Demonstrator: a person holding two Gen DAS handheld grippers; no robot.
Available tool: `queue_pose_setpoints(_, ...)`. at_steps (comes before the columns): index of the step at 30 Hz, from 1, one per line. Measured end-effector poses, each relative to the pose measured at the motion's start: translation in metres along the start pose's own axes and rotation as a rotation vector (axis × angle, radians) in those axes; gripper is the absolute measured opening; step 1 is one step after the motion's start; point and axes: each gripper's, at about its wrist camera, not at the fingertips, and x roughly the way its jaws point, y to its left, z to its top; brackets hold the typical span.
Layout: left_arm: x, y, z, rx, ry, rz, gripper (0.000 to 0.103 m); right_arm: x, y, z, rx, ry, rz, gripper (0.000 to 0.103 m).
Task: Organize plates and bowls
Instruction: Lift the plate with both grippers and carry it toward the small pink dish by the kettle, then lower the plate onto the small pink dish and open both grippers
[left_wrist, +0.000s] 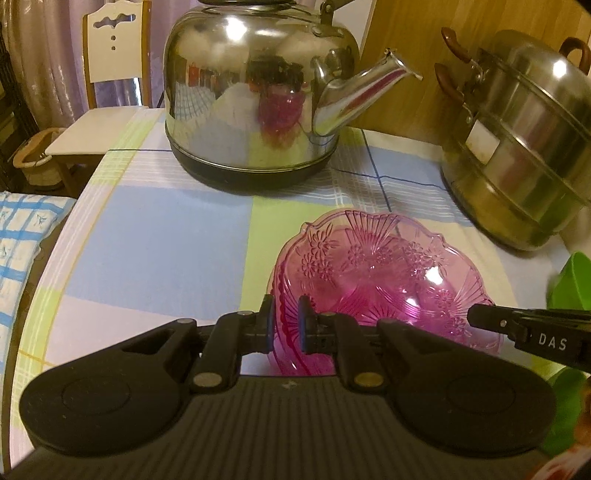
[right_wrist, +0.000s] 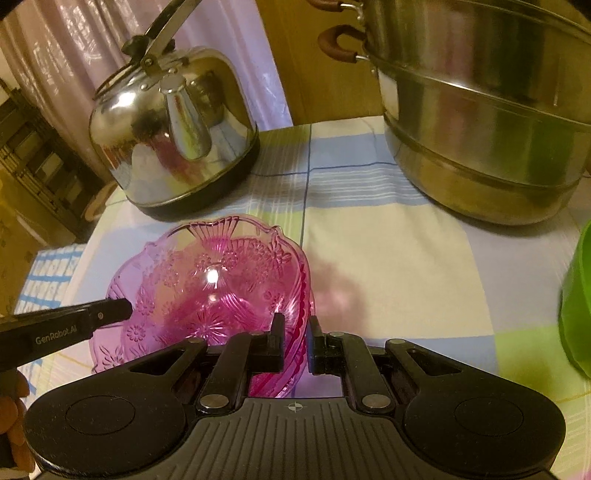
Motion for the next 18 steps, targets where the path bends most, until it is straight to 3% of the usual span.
queue_pose_setpoints(13, 0.010, 0.000, -0.003, 0.017, 0.005, 0.021, 0.012, 0.011, 0.009, -0.001, -0.083, 0.016, -0.023, 0.013)
queue_pose_setpoints(15, 0.010, 0.001, -0.003, 0.015, -0.002, 0.026, 0.025, 0.012, 0.011, -0.002, -0.101, 0.013, -0.023, 0.014)
queue_pose_setpoints(16, 0.010, 0.002, -0.003, 0.013, -0.006, 0.033, 0.034, 0.013, 0.011, -0.002, -0.109, 0.015, -0.022, 0.017)
queue_pose_setpoints(17, 0.009, 0.003, -0.004, 0.012, -0.011, 0.040, 0.035, 0.014, 0.012, -0.003, -0.111, 0.012, -0.021, 0.033)
queue_pose_setpoints(18, 0.008, 0.004, -0.004, 0.012, -0.015, 0.040, 0.035, 0.012, 0.011, -0.003, -0.109, -0.001, -0.020, 0.057)
